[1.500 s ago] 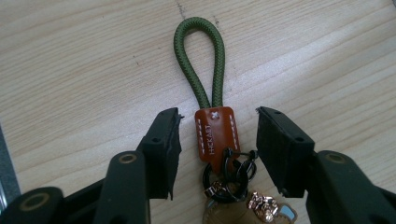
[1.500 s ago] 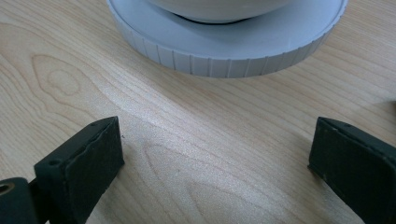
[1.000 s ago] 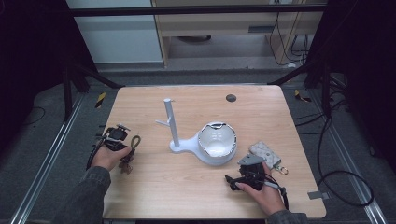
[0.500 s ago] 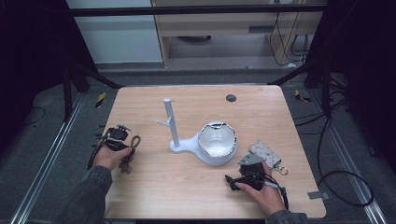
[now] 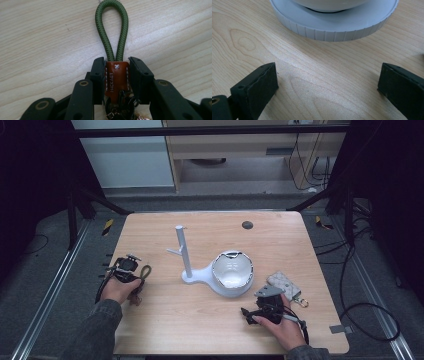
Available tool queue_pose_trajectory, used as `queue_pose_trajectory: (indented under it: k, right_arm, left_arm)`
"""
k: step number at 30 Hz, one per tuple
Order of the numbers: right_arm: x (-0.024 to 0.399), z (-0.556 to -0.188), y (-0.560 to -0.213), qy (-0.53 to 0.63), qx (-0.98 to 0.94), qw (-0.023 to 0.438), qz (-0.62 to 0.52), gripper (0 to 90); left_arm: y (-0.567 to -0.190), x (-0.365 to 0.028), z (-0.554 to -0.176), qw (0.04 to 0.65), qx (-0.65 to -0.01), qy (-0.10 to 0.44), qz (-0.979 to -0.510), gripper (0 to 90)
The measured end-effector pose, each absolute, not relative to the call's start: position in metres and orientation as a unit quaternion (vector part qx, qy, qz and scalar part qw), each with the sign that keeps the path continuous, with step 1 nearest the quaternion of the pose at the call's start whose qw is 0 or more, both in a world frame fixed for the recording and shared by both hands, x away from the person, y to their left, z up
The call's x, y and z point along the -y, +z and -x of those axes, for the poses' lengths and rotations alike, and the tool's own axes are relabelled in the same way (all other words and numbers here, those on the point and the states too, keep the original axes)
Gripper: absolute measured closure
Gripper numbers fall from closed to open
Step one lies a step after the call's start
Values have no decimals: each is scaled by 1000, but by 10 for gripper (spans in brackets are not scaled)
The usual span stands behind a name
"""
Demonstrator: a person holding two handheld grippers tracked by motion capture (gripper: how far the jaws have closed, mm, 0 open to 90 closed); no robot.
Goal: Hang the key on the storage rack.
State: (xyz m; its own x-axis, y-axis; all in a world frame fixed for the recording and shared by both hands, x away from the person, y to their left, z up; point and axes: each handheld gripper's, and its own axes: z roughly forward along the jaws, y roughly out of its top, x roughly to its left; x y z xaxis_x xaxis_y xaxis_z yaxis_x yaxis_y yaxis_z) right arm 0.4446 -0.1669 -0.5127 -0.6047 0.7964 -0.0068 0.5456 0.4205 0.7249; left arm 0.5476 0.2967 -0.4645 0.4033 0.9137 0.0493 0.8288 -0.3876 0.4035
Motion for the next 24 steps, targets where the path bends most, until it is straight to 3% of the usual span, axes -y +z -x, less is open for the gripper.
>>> queue_pose_trajectory:
  k: [14,24]
  right_arm:
    - [167,-445,-513,351,-824,177,-409,18]
    - [165,-447,-513,350,-823,177,-411,3]
  left_arm:
    - [-424,-304,-508,271,-502,208,-794,662]
    - [-407,-298,-481,328,-474,226,-785,662]
